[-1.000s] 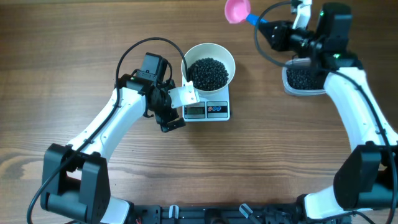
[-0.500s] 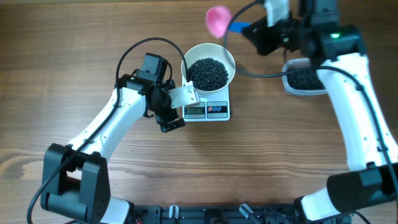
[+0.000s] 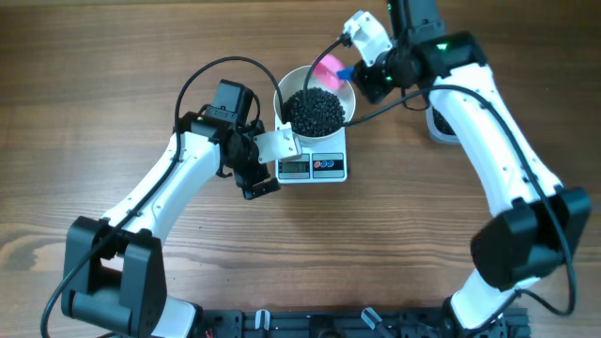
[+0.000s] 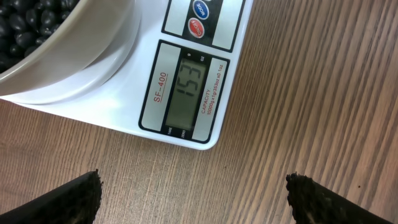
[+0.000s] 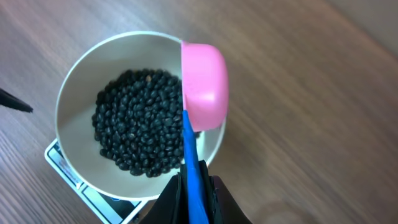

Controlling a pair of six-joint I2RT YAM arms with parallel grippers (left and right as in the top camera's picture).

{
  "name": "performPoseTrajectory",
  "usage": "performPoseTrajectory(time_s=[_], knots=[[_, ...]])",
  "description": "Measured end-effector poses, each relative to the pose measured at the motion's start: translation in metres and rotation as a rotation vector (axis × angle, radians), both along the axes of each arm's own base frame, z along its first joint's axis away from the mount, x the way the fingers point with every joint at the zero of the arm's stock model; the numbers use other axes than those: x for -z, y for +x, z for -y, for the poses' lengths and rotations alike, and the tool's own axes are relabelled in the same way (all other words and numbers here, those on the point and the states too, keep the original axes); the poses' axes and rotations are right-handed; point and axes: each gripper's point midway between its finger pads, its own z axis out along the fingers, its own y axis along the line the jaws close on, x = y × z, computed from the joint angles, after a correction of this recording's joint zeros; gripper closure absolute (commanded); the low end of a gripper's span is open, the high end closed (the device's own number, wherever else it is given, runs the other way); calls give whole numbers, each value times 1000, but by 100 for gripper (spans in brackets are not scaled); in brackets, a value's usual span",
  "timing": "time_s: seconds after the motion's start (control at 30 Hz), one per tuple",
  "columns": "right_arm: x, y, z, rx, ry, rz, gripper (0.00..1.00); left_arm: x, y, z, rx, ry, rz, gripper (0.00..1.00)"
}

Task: Scoop item into bowl and weigh 150g on scale

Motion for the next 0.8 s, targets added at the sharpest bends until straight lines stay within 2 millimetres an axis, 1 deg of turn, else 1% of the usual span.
performPoseTrajectory(time_s=[0.1,0.23,0.43,0.6,0.8], knots=[[14,-5,-11,-33,10,-44,96,0,0,0,0,0,0,0],[23,-8,-20,-54,12,-70,96,0,0,0,0,0,0,0],[35,-7,-21,-62,5,-92,96,0,0,0,0,0,0,0],[32,3,-24,-77,10,-43,96,0,0,0,0,0,0,0],[40,-9,-16,-66,-28,-100,96,0,0,0,0,0,0,0]])
